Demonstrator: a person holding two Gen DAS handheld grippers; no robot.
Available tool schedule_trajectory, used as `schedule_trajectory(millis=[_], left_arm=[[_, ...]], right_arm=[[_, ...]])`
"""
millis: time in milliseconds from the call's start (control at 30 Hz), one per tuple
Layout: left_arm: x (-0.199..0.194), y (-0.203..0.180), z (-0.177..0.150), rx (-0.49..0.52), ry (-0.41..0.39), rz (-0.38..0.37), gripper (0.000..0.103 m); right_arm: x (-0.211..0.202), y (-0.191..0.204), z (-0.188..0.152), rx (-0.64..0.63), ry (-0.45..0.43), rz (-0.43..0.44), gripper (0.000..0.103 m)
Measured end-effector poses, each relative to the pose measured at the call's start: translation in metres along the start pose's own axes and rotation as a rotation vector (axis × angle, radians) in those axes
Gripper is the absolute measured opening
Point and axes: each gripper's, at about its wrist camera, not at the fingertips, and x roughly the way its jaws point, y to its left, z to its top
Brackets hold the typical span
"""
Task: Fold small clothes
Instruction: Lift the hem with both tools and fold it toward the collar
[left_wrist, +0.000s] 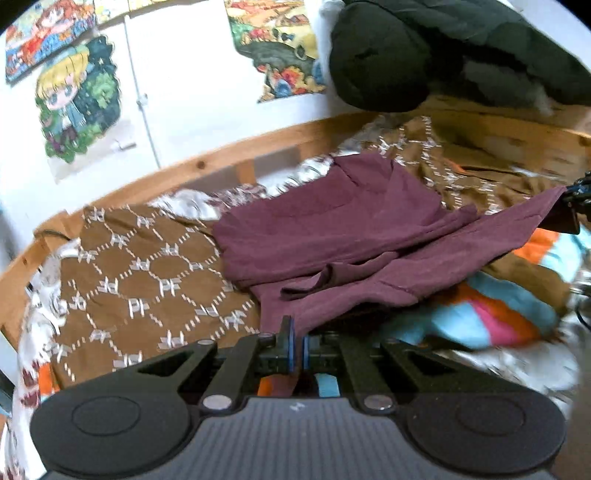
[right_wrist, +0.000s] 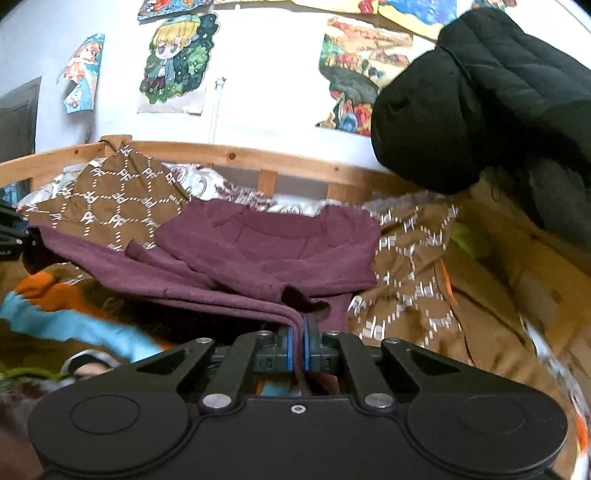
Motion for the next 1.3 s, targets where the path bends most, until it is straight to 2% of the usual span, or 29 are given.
schedule_trajectory(millis=[167,300,367,500,733,900,1000,1100,1200,1300], left_arm=[[-0.042,-0.002,-0.004,-0.01,0.014,-0.106,0.003],[-0.053,-0.001,0.003,0.016,0.035,-0.149,0.003],[-0.05,0.006,0.013,0.005,0.037,-0.164,0.003],[-0.027,0.02,0.046,-0.021,0.049,-0.136,0.004],[0.051,0.055,0.117,-0.095,0.083,-0.022,0.004],[0.119,0.067,0.15,-0.066,0.112,0.06,0.004],[0.165,0.074,0.163,-0.067,0.137,0.086,0.004],[0.214,0.084,0.17,-0.09,0.172,0.08,0.004],[0.262,0.088,0.168,-0.095,0.219,0.065,0.005],[0.292,0.089,0.159,-0.075,0.256,0.049,0.005]], right_arm=[[-0.059,0.006,-0.004,0.018,0.052,0.027,0.005],[-0.095,0.009,-0.002,0.021,0.085,0.05,0.004],[-0.1,0.01,0.002,0.003,0.09,0.048,0.004],[-0.091,0.01,0.018,-0.053,0.054,0.023,0.004],[-0.009,-0.009,0.07,-0.14,-0.053,-0.037,0.004],[0.065,-0.032,0.109,-0.166,-0.072,-0.053,0.004],[0.112,-0.044,0.128,-0.173,-0.057,-0.051,0.004],[0.162,-0.055,0.14,-0.162,-0.013,-0.044,0.005],[0.207,-0.063,0.139,-0.164,0.037,-0.046,0.005],[0.246,-0.068,0.134,-0.176,0.089,-0.052,0.005]])
